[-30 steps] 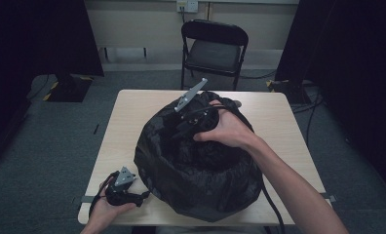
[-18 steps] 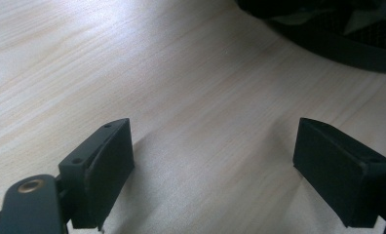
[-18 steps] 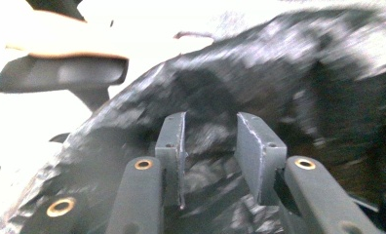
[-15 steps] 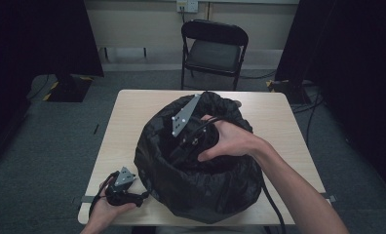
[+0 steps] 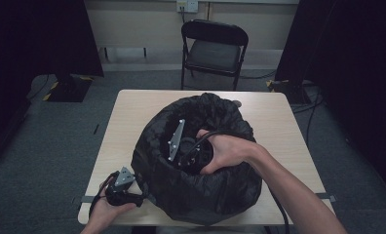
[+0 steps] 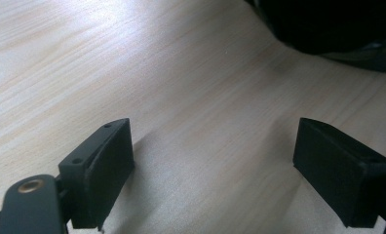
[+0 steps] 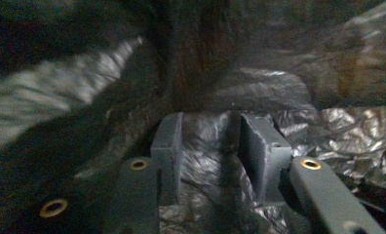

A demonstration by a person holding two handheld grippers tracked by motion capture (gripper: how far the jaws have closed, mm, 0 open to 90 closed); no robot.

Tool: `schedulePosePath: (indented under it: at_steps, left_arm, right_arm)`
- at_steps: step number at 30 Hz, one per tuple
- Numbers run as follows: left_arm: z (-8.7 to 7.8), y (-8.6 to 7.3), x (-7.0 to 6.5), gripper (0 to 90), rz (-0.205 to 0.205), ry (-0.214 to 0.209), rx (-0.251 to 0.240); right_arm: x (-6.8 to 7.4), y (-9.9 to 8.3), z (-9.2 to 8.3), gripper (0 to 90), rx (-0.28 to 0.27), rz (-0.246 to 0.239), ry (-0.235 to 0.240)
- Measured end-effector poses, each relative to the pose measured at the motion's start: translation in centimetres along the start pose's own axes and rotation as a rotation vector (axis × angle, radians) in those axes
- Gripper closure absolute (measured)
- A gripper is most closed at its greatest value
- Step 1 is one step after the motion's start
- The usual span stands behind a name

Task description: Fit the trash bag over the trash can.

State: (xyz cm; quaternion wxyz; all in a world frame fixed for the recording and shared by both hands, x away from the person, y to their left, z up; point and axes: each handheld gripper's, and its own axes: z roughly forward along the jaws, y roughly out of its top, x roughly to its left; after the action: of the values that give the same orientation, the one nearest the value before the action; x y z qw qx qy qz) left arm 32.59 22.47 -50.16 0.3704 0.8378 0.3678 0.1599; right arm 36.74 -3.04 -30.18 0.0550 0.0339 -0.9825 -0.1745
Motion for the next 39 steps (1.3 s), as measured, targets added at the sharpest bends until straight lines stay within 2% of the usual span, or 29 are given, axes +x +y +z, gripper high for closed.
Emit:
schedulePosePath:
  at_steps: [8,13,16,19,23,27,31,39]
  left_arm:
    - [0.1,0.1,0.0,14.2,0.002,-0.001,0.0]
    - [0.2,0.2,0.1,14.1,0.003,-0.002,0.001]
    - [0.2,0.2,0.1,14.1,0.003,-0.002,0.001]
    - [0.2,0.2,0.1,14.1,0.002,-0.003,0.001]
    - [0.2,0.2,0.1,14.1,0.004,-0.006,0.001]
    - [0.2,0.2,0.1,14.1,0.005,-0.007,0.002]
    - [0.2,0.2,0.2,14.2,0.007,-0.011,0.001]
    - [0.2,0.2,0.2,14.2,0.009,-0.011,0.0]
  right_arm:
    - [-0.5,-0.2,1.6,53.7,0.105,0.011,-0.019]
    - [-0.7,-0.2,1.9,49.7,0.118,0.014,-0.023]
    - [-0.8,-0.2,1.9,43.5,0.119,0.016,-0.038]
    - [-0.9,-0.1,1.4,35.3,0.091,-0.005,-0.067]
    - [-1.3,0.1,0.5,33.5,0.035,0.002,-0.103]
    - [-1.8,0.1,-0.2,31.3,0.006,0.02,-0.141]
    - [-2.3,0.1,-0.8,30.9,-0.024,0.041,-0.157]
    - [-2.2,0.2,-2.4,29.6,-0.081,0.05,-0.197]
